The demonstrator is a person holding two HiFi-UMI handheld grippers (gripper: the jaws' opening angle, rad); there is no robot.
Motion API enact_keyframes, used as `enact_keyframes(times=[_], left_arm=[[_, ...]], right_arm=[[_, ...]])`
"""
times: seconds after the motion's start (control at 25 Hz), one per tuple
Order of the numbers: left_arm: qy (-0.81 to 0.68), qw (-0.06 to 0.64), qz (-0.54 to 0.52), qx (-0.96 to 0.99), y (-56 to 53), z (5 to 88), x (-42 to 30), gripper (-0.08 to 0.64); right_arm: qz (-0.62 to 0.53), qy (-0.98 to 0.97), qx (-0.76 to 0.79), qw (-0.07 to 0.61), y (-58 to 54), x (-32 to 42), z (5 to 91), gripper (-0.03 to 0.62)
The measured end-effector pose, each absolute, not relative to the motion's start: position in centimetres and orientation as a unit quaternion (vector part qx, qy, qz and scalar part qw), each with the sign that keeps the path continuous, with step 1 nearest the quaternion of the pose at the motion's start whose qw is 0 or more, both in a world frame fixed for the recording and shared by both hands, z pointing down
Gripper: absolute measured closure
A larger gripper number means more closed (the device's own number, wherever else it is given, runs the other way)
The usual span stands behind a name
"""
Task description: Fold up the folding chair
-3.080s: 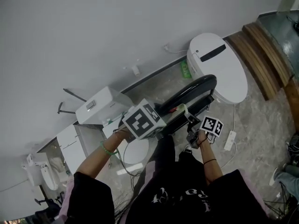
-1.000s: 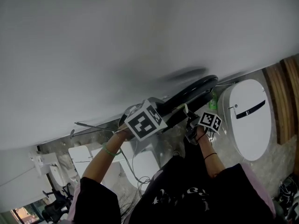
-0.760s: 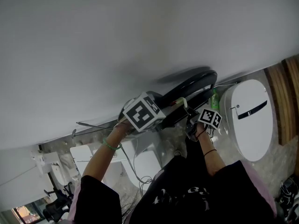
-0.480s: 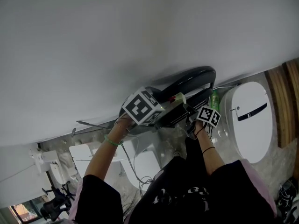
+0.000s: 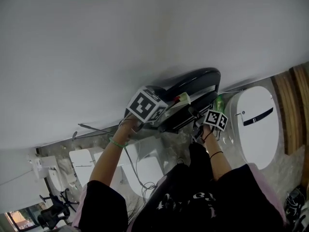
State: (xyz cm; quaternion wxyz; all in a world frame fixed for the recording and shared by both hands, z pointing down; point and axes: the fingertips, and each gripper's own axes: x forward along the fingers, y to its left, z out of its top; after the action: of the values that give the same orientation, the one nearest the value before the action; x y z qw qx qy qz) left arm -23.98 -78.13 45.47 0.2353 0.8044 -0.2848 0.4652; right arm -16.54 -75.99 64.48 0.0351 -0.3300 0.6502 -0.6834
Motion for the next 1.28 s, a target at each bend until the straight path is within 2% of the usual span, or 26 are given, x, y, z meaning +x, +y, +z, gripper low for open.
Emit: enact_keyframes(times=[0.32,0.68,0.92,1.08,1.28], left_arm=[[-0.344,0.248,0.401,0.812,-77.3,44.1,-25.7,0.354],[-0.445,0.243,0.281,0.815,-73.7,37.8,-31.2,0.356],[-0.461,0.262,0.182,0.828,-67.6,34.7,-33.5,0.357],[-0.466,0.257,0.156,0.832,-62.2,34.5,-33.4,0.359],[-0.455,0.247,0.106,0.849,-55.7,35.0,-31.5,0.399]], right_arm=[[-0.661,0.666,-0.346,0.016,-72.3,-12.9,62.9,0.466],[-0.610,0.719,-0.334,0.009,-69.5,-13.5,57.7,0.468],[-0.561,0.764,-0.320,-0.004,-66.6,-15.4,53.5,0.468],[-0.533,0.786,-0.314,-0.005,-63.7,-16.7,50.4,0.468],[-0.508,0.806,-0.302,0.035,-59.5,-18.6,45.2,0.477]])
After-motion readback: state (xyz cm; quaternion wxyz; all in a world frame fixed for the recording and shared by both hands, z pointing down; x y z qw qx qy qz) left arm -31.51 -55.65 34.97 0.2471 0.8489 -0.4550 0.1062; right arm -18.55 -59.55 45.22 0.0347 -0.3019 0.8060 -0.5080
